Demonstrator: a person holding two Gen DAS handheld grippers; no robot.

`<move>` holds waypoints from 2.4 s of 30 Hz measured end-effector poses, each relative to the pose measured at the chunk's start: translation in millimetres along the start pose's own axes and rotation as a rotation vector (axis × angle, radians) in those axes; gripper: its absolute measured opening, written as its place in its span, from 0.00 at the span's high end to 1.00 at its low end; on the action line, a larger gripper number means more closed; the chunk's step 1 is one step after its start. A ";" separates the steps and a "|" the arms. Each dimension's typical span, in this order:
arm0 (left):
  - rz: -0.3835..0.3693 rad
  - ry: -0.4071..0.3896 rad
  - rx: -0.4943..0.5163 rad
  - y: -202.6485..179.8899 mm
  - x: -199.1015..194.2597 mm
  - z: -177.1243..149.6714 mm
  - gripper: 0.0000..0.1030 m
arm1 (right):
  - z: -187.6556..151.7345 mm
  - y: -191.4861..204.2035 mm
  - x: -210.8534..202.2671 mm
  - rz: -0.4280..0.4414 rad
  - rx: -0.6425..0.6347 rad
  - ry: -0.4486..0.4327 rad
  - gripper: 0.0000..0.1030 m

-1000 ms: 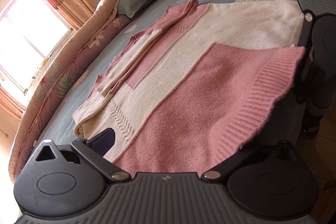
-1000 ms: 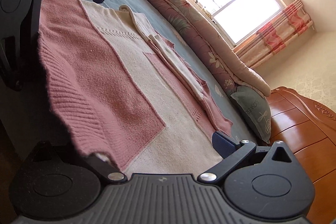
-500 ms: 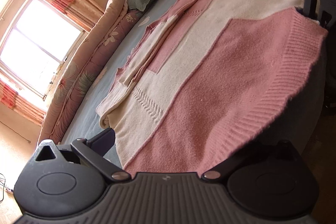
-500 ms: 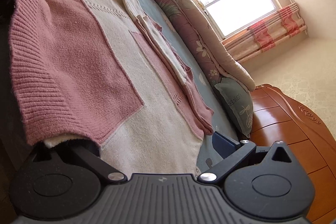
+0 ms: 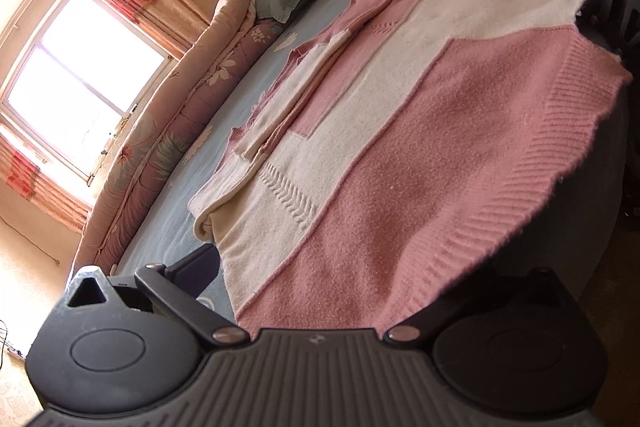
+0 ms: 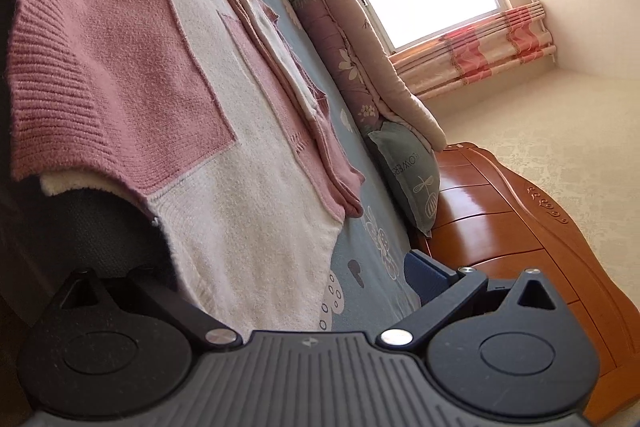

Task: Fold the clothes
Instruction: 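Lift the hem with both grippers and fold it toward the collar, then lay the hem over the collar and open both grippers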

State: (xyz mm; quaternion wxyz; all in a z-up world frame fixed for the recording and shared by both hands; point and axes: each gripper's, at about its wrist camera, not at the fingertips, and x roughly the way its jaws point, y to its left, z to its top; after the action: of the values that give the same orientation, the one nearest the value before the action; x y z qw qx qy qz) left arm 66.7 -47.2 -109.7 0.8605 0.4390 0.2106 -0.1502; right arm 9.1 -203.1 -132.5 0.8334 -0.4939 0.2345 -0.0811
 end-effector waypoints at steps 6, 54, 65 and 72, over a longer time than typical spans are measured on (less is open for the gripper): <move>0.016 -0.019 -0.006 -2.3 -0.4 -0.7 0.00 | 0.5 7.1 -1.2 -0.042 -0.003 -0.021 0.00; 0.199 -0.085 -0.017 83.7 76.9 76.0 0.00 | 70.2 -50.0 88.9 -0.220 -0.011 -0.122 0.00; 0.242 -0.085 -0.030 113.9 150.6 96.7 0.00 | 112.9 -66.8 163.7 -0.227 -0.026 -0.138 0.00; 0.235 -0.071 -0.030 126.7 197.4 105.1 0.00 | 134.8 -73.1 208.4 -0.214 -0.035 -0.146 0.00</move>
State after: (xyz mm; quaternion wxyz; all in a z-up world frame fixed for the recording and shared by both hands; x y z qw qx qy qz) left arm 318.1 -75.6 -64.3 0.8854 0.4423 0.1295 -0.0607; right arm 262.4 -210.2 -80.1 0.8259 -0.5353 0.1205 -0.1293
